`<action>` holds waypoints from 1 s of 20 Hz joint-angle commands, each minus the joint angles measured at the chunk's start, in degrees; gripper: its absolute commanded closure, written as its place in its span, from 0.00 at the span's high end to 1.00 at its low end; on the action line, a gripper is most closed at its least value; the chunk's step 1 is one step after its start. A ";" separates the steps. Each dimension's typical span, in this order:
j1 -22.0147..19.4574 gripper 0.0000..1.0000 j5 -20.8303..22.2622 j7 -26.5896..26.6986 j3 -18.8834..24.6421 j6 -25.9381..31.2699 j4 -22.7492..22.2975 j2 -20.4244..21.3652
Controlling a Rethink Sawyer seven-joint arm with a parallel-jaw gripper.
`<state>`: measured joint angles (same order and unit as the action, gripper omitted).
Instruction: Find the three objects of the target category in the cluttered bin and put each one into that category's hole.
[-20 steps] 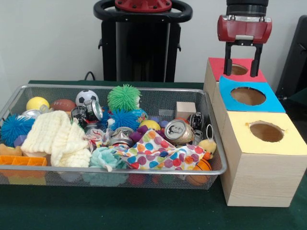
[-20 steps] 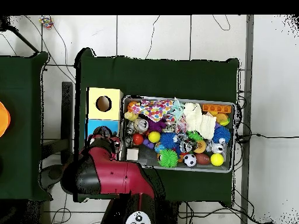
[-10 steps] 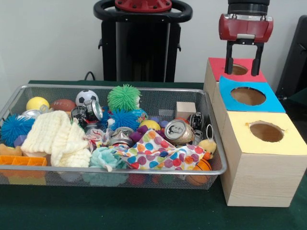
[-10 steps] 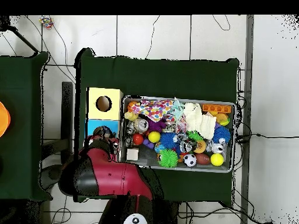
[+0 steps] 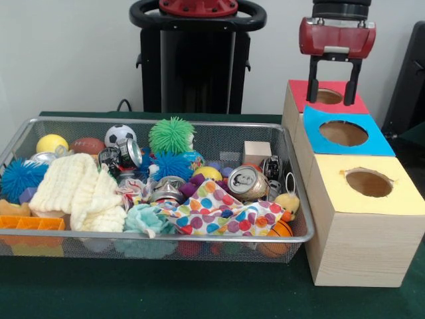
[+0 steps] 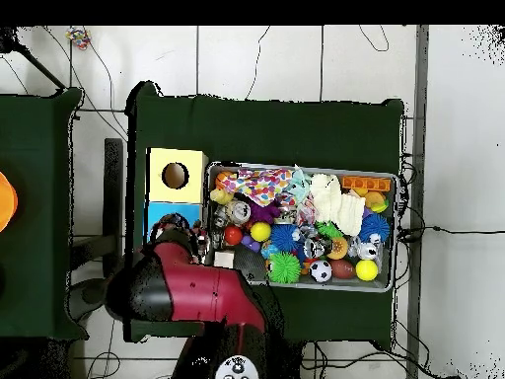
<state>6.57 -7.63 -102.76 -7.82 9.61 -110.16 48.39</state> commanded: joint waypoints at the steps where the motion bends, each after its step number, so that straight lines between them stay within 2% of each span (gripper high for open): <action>1: -4.97 1.00 -1.30 -6.00 3.53 8.16 5.48 -2.71; 5: -6.89 1.00 -0.71 -5.28 4.30 8.99 6.49 -3.17; 14: -12.78 1.00 1.37 -2.86 7.46 6.53 7.64 -5.39; 20: -17.80 1.00 3.26 -3.66 10.38 0.45 3.14 -5.04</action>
<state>-7.18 -7.42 -102.76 -4.55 11.81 -105.05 45.29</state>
